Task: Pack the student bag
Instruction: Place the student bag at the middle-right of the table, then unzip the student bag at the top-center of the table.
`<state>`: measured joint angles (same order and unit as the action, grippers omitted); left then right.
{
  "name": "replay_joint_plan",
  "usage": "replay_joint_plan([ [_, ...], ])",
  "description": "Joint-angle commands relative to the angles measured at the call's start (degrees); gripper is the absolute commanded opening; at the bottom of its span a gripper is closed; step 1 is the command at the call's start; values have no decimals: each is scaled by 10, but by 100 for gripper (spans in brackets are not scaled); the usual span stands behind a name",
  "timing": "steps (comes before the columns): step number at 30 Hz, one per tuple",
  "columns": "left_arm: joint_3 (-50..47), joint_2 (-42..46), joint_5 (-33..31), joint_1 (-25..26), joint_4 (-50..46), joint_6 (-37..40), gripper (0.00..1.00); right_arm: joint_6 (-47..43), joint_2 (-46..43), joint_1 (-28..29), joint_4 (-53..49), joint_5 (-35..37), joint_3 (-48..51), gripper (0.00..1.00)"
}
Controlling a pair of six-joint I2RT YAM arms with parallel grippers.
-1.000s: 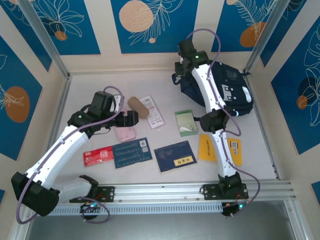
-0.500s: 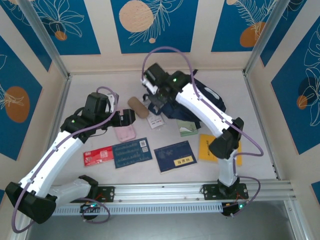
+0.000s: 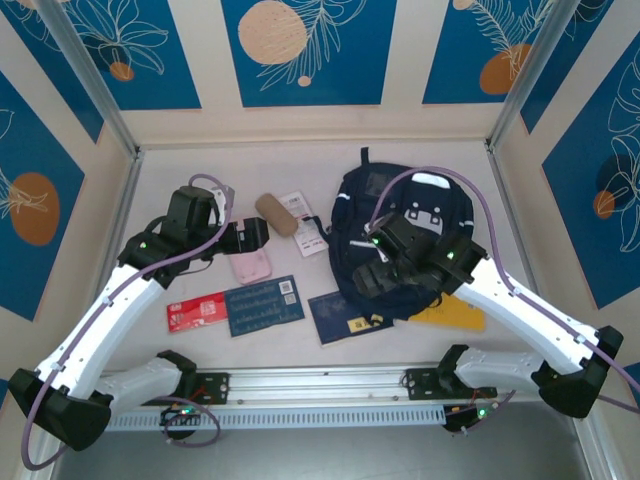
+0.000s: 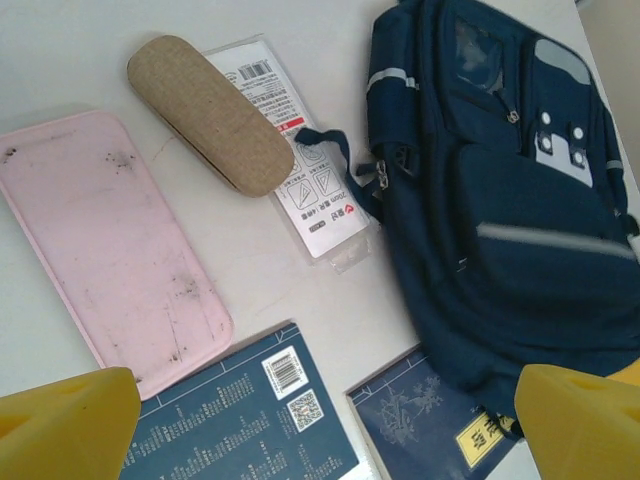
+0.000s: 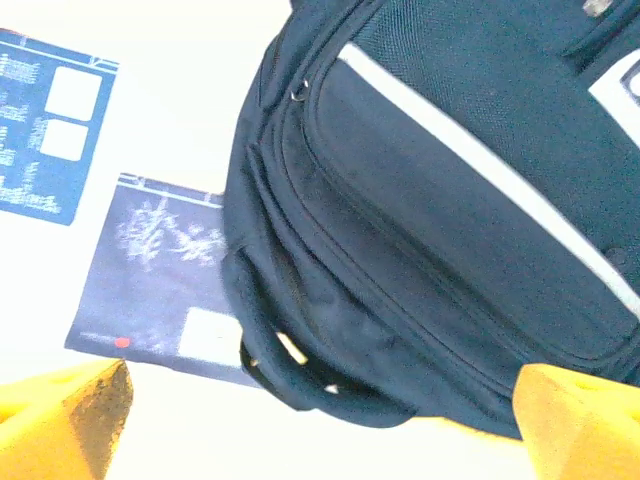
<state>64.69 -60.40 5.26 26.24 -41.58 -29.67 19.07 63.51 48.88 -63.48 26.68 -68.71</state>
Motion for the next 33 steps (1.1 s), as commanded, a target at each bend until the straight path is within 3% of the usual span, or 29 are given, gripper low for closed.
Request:
replay_joint_plan([
  [1,-8,-1,-9,-7,-5,-7,96,76,-17,-11,56,-50,16,99],
  [3,-9,-2,-11,-7,-4,-8,96,104,-27,-38,66,-38,14,95],
  [5,-11,-5,-10,-7,2,-10,97,133,-11,-77,69,-39,2,85],
  [8,-11,-13,-10,-7,4,-12,97,161,42,-109,62,13,-21,75],
  [10,-11,-15,-12,-7,5,-11,97,182,100,-137,53,-6,-49,72],
  [11,-13,-15,-14,-7,5,-11,97,180,138,-136,53,-9,-67,74],
  [16,-13,-14,-21,-9,-1,-5,97,223,320,-86,-7,108,-188,93],
  [19,-14,-13,-19,-12,-1,-5,97,268,417,-80,-55,136,-264,94],
  [25,-14,-13,-17,-15,-3,-4,97,289,535,-88,-70,146,-353,80],
  [33,-15,-10,-25,-15,-8,-3,97,277,579,-130,-21,108,-325,44],
])
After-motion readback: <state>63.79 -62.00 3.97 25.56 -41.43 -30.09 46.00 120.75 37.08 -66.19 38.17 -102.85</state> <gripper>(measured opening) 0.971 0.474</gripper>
